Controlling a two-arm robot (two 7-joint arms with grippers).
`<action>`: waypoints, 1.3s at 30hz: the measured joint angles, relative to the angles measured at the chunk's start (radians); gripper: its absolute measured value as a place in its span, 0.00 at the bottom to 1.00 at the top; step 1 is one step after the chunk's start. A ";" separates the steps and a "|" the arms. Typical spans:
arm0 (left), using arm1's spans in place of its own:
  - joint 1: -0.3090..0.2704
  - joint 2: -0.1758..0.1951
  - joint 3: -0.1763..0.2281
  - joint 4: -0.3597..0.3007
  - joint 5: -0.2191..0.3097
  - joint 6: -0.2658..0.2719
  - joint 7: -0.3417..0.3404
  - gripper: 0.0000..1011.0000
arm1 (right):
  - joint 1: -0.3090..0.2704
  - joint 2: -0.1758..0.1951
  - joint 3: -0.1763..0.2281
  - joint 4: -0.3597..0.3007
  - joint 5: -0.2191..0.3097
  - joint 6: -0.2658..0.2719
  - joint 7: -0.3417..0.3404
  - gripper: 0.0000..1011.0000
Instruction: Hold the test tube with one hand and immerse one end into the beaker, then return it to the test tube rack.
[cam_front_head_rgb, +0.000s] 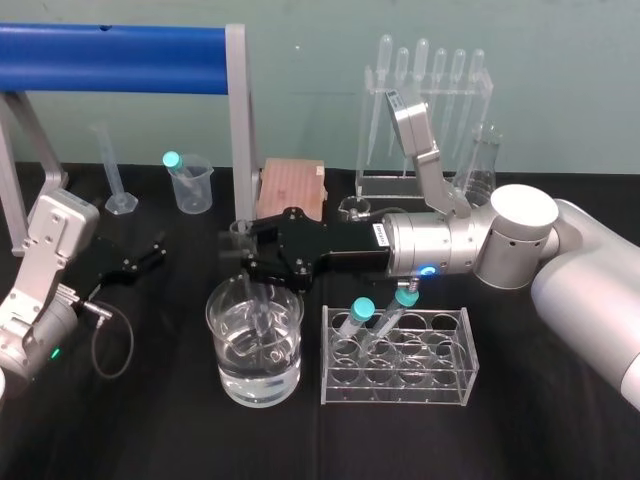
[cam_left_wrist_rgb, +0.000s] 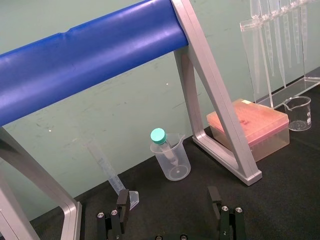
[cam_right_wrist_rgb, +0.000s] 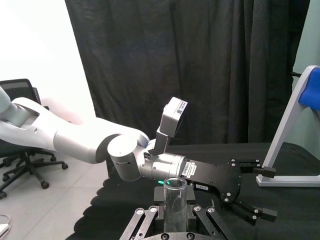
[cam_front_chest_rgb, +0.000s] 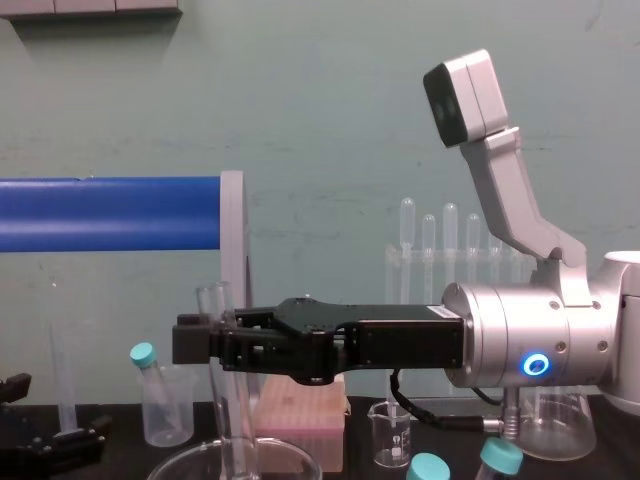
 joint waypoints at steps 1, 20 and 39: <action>0.000 0.000 0.000 0.000 0.000 0.000 0.000 0.99 | 0.000 0.000 0.000 0.000 0.000 0.000 0.000 0.24; 0.000 0.000 0.000 0.000 0.000 0.000 0.000 0.99 | 0.000 0.000 -0.001 -0.001 0.000 0.000 0.000 0.24; 0.000 0.000 0.000 0.000 0.000 0.000 0.000 0.99 | 0.000 0.000 -0.001 -0.001 0.000 0.000 0.000 0.24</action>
